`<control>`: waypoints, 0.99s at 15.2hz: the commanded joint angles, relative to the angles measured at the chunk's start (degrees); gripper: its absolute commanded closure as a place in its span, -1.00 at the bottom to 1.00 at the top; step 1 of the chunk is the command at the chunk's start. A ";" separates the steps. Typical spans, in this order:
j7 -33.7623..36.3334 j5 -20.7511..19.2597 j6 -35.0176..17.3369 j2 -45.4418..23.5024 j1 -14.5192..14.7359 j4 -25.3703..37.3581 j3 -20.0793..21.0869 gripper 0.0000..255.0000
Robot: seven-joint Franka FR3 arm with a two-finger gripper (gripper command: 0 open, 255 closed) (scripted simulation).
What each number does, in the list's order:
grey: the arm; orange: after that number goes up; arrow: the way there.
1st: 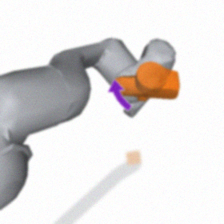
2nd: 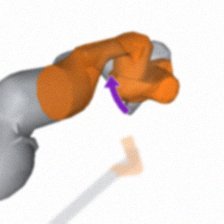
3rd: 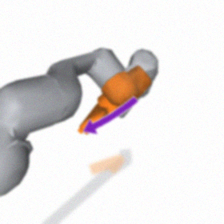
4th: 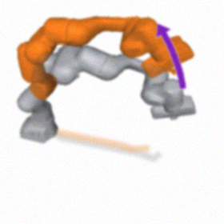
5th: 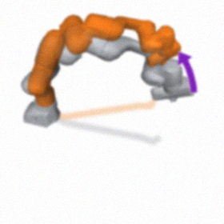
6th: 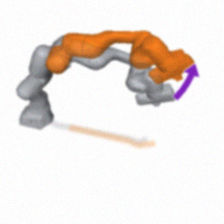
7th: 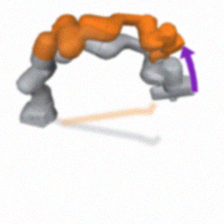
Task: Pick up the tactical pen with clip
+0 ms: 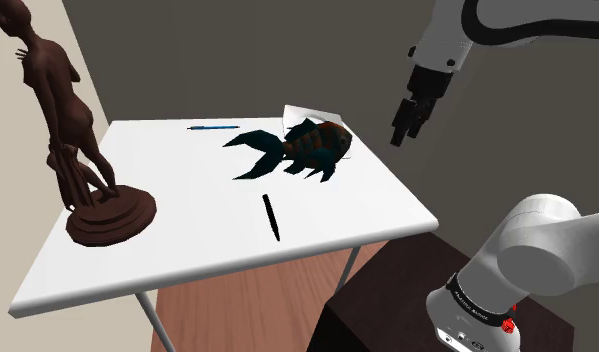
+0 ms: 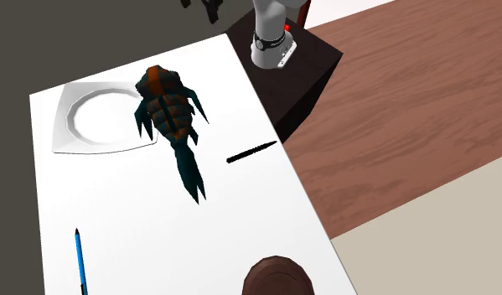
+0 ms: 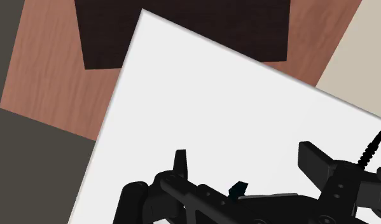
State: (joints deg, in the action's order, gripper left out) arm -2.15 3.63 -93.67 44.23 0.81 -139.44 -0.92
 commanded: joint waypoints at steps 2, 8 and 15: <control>2.12 0.97 -0.76 -0.36 0.25 -0.53 1.38 -1.00; 14.60 6.56 -5.97 -4.84 1.72 -1.80 9.68 -1.00; 28.87 11.12 -13.05 -14.70 2.60 0.82 18.99 -1.00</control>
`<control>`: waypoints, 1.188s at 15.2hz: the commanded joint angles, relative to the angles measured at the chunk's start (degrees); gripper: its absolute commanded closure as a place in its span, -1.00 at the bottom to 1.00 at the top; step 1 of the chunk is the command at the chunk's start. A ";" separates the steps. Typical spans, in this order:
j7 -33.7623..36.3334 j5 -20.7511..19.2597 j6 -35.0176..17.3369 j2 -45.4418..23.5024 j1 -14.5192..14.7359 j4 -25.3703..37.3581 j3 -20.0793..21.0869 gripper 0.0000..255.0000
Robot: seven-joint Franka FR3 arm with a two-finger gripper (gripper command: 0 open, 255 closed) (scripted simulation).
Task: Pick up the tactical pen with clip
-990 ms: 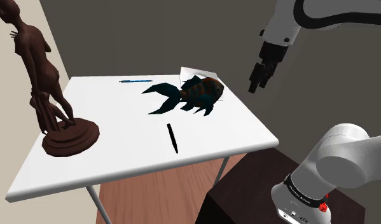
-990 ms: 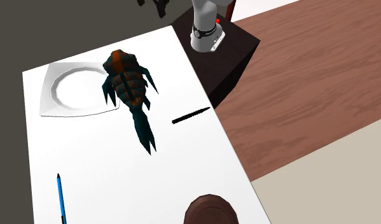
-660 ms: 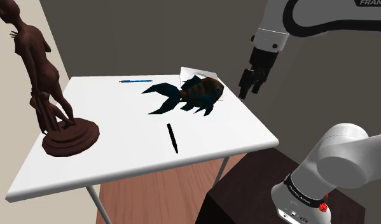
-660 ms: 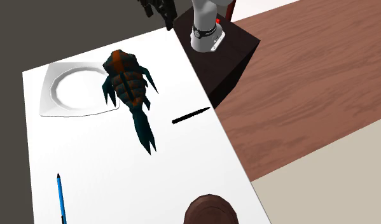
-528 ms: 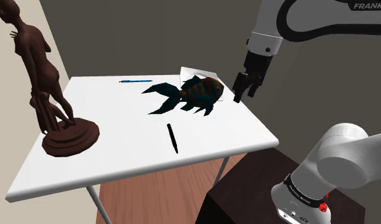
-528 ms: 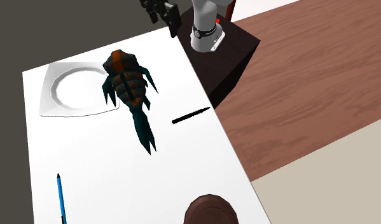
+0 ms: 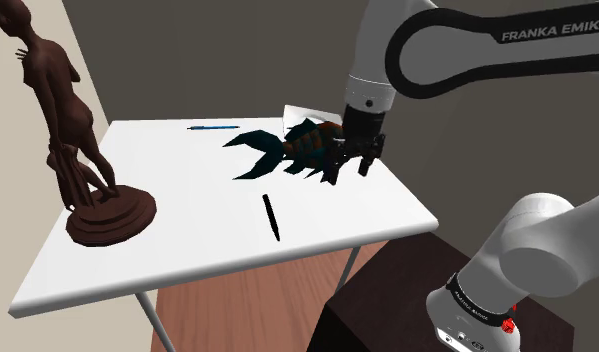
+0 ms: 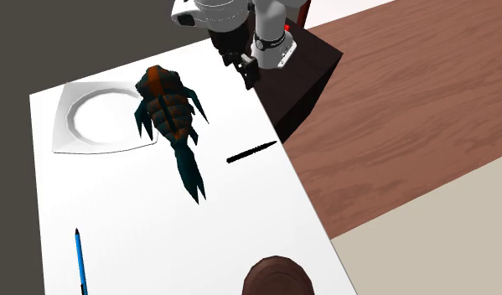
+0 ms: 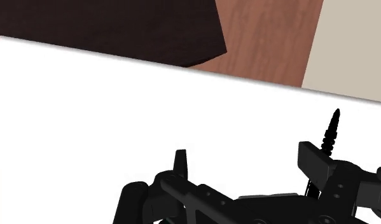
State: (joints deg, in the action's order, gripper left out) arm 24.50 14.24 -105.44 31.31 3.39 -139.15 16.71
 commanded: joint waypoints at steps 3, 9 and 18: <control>8.42 1.24 -4.37 -7.31 -0.06 2.95 5.12 -1.00; 21.65 -0.65 -10.06 -20.36 -0.53 9.94 11.78 -1.00; 30.12 -4.76 -16.51 -30.88 0.00 13.10 14.58 -1.00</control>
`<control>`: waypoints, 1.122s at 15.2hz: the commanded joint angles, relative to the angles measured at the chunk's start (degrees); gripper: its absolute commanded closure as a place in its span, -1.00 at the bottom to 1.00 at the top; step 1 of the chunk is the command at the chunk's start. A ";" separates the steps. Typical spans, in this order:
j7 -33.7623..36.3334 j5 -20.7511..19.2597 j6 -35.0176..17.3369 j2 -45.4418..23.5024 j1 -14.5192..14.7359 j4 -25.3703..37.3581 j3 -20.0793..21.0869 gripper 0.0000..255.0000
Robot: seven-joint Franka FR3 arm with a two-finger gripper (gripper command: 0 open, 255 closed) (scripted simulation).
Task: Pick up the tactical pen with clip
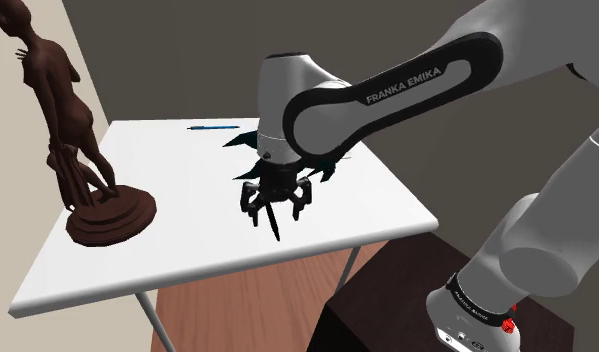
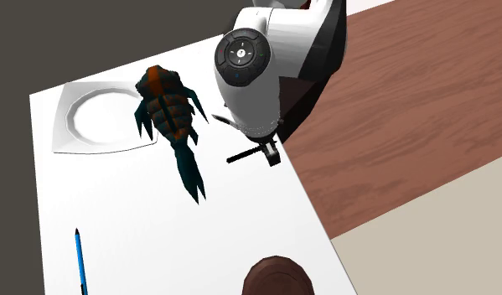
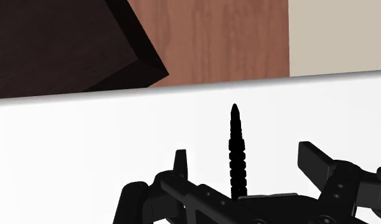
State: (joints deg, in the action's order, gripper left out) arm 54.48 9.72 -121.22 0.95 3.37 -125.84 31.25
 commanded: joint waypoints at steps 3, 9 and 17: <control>0.36 -0.75 -2.73 -1.71 0.11 -1.16 0.13 -1.00; 0.35 -0.63 -2.71 -1.54 0.14 -1.28 0.16 1.00; 0.11 -0.17 -0.39 -0.35 0.01 -0.05 0.03 1.00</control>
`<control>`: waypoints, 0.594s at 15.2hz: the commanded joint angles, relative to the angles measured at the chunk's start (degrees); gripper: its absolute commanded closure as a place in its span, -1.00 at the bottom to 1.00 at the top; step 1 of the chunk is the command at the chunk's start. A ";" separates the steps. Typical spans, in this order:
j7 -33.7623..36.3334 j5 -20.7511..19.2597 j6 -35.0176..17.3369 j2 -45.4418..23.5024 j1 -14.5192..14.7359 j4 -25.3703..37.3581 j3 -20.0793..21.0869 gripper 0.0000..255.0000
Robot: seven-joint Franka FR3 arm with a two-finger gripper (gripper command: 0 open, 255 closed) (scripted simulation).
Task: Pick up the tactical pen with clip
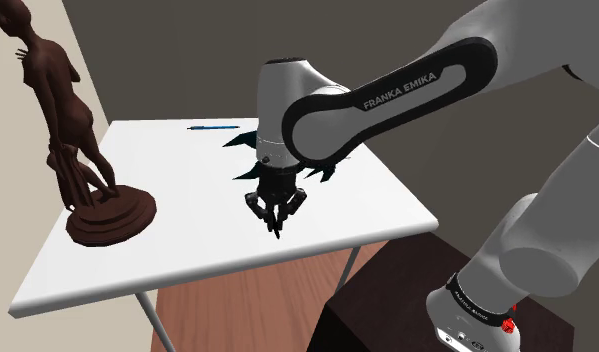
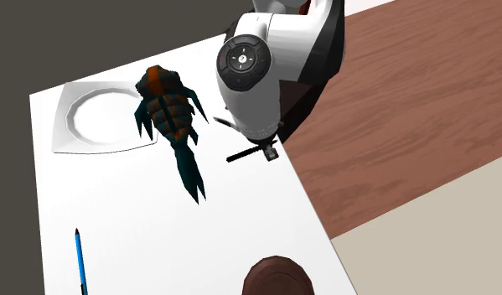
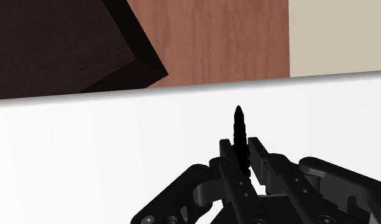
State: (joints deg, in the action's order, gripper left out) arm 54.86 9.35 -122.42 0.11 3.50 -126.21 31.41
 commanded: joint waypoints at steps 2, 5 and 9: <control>-0.40 0.54 2.36 1.33 -0.19 1.13 -0.20 1.00; -0.54 0.97 4.70 2.48 -0.28 2.43 -0.35 1.00; -0.64 1.42 7.80 3.82 -0.38 4.32 -0.58 1.00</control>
State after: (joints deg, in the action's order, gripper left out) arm 54.37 10.63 -115.31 3.57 3.19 -122.22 30.94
